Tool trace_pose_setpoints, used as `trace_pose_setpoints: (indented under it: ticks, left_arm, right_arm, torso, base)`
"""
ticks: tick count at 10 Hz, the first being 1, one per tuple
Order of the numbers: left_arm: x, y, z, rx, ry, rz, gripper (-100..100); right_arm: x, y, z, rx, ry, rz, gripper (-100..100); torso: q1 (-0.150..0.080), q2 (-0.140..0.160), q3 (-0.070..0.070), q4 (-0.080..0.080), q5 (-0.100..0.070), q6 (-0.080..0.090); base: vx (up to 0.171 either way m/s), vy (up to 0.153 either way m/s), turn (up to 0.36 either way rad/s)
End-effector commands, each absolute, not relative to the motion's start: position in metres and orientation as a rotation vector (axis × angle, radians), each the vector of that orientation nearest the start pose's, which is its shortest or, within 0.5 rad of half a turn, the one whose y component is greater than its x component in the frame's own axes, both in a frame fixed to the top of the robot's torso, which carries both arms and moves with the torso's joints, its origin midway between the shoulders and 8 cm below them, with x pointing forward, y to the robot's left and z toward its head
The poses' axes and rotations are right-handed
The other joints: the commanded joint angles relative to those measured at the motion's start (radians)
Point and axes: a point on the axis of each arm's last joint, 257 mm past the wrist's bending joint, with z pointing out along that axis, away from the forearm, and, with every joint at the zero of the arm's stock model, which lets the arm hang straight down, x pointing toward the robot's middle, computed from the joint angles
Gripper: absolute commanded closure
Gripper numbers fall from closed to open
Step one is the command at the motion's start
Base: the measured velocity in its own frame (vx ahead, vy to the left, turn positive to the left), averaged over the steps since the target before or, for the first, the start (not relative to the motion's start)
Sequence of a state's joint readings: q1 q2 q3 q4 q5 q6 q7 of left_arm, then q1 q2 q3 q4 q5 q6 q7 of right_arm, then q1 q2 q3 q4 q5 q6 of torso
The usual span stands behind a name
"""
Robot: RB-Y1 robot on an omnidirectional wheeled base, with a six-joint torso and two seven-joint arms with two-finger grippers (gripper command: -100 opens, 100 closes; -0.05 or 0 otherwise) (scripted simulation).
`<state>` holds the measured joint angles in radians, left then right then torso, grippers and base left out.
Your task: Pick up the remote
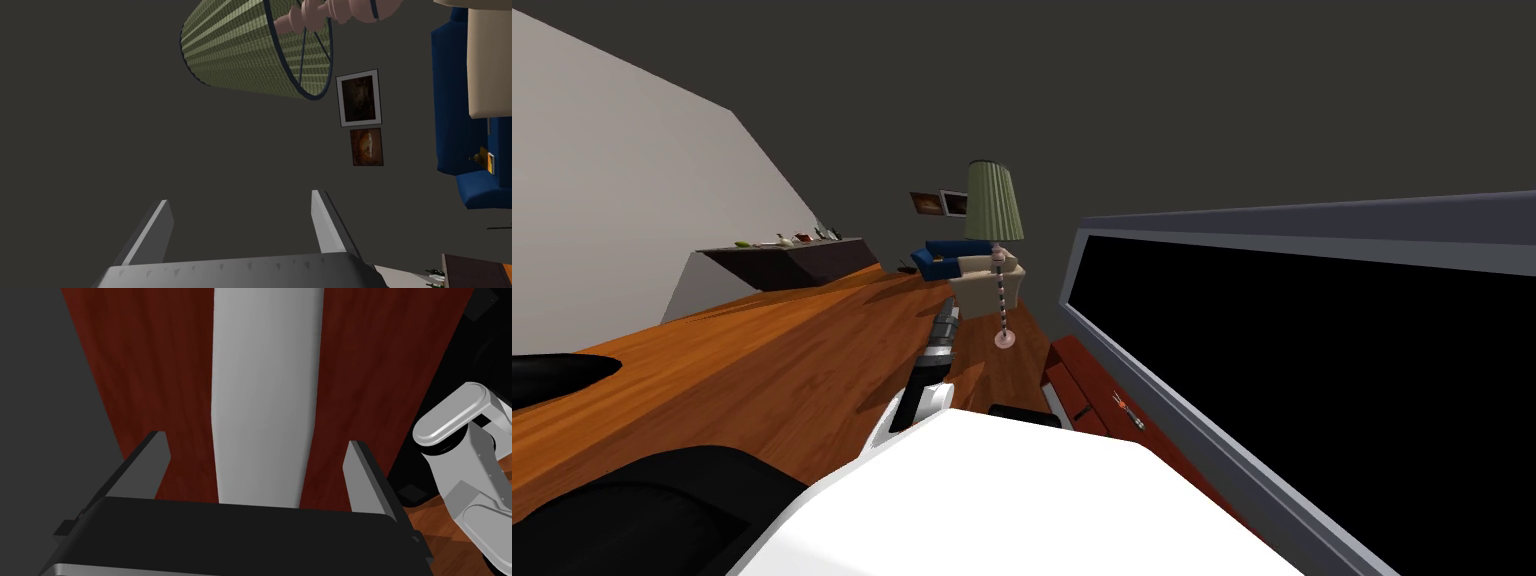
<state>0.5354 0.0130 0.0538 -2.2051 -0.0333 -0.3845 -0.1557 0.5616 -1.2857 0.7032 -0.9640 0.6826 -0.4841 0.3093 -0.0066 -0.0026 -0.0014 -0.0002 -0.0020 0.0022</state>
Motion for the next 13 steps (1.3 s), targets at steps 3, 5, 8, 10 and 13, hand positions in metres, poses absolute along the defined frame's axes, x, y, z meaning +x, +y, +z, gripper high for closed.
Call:
trace_pose_setpoints:
  ticks: [3, 5, 8, 10, 13]
  left_arm:
    - [0.366, 0.308, -0.045, -0.728, 0.832, -1.017, 0]
    - [0.366, 0.308, -0.045, -0.729, 0.832, -1.017, 0]
    - [0.366, 0.308, -0.045, -0.729, 0.832, -1.017, 0]
    - [0.366, 0.308, -0.045, -0.729, 0.832, -1.017, 0]
    - [0.366, 0.308, -0.045, -0.729, 0.832, -1.017, 0]
  right_arm:
    - [-0.061, -0.616, -0.486, -0.807, 3.020, -0.043, -100]
    - [-0.066, -0.610, -0.495, -0.795, 3.024, -0.045, -100]
    - [-0.065, -0.610, -0.493, -0.798, 3.023, -0.039, 100]
    - [-0.065, -0.611, -0.493, -0.797, 3.023, -0.041, 100]
    - [-0.060, -0.618, -0.484, -0.810, 3.019, -0.043, 100]
  torso:
    - [0.006, 0.003, 0.002, 0.001, 0.002, 0.000]
    - [0.006, 0.004, 0.002, 0.001, 0.002, 0.000]
    - [0.007, 0.003, 0.002, 0.001, 0.002, 0.000]
    - [0.006, 0.003, 0.002, 0.001, 0.002, 0.000]
    - [0.006, 0.003, 0.002, 0.001, 0.002, 0.000]
  base:
    - [-0.001, -0.020, 0.046]
    - [-0.006, -0.023, 0.044]
    - [-0.001, -0.002, 0.005]
    - [0.000, 0.000, 0.000]
    - [0.004, 0.004, -0.025]
